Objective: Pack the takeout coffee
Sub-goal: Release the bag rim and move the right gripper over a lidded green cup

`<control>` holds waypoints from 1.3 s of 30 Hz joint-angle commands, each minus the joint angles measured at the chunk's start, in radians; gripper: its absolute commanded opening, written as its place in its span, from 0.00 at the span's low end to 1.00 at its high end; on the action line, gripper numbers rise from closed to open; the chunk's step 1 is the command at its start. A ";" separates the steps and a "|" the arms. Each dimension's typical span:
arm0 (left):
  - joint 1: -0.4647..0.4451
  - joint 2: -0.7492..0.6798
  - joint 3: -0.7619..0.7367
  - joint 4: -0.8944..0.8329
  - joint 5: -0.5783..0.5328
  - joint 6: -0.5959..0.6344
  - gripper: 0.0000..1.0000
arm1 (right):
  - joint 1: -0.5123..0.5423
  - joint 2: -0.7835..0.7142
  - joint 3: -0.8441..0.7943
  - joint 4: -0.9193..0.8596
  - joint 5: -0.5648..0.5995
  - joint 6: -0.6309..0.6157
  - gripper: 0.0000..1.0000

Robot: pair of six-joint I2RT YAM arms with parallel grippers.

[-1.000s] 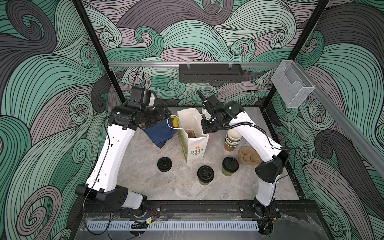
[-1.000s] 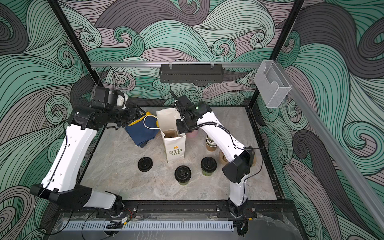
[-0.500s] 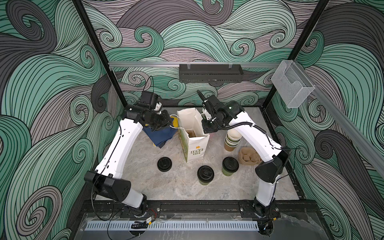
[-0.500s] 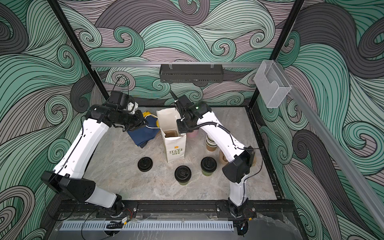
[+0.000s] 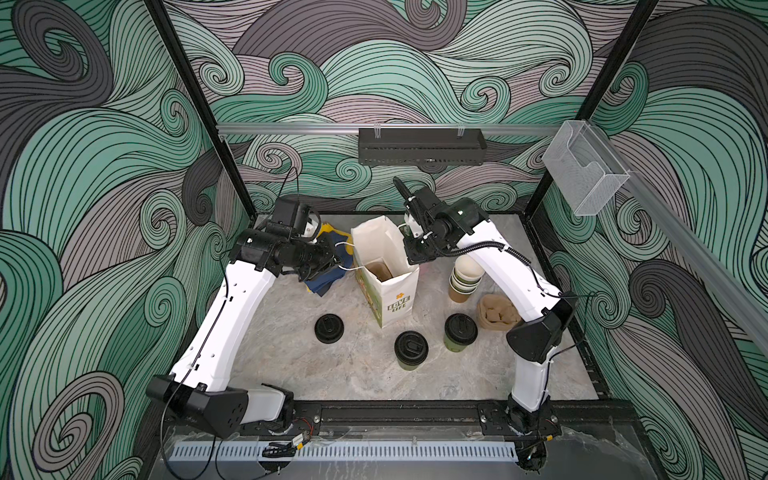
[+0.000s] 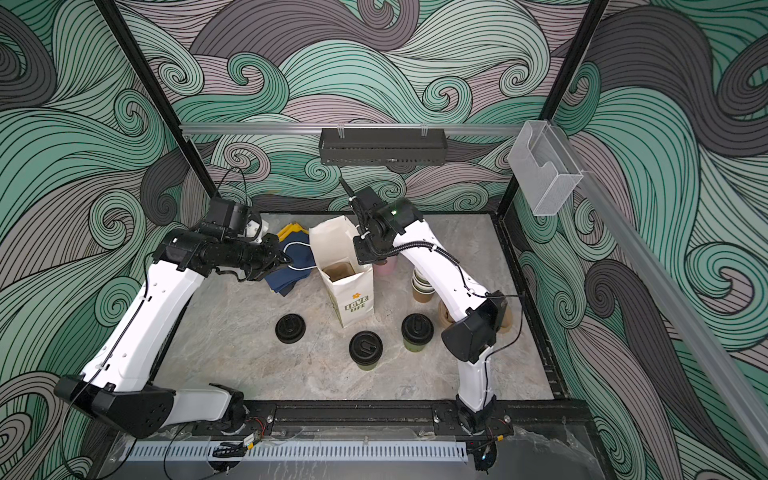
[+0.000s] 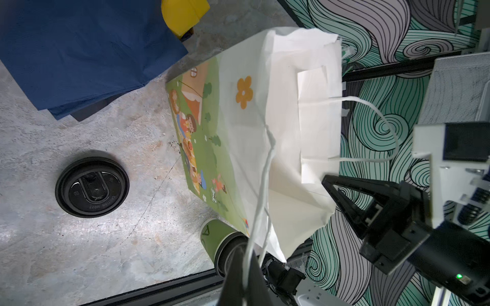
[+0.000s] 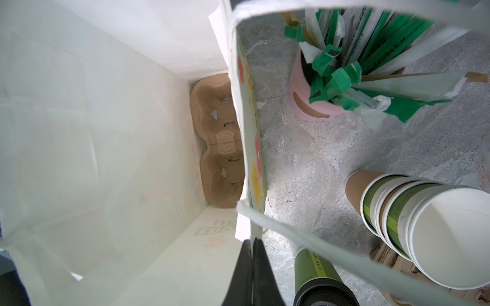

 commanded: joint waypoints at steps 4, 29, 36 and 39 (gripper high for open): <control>-0.015 -0.034 -0.039 0.040 -0.001 -0.069 0.01 | -0.004 0.008 0.025 -0.031 0.001 -0.017 0.04; -0.009 -0.116 -0.130 0.318 -0.150 -0.054 0.61 | 0.008 -0.624 -0.739 -0.096 0.086 0.383 0.48; -0.003 -0.155 -0.159 0.325 -0.151 -0.041 0.67 | 0.011 -0.648 -0.893 -0.020 0.040 0.450 0.75; 0.000 -0.169 -0.177 0.334 -0.146 -0.043 0.68 | 0.011 -0.632 -0.940 0.003 0.047 0.446 0.82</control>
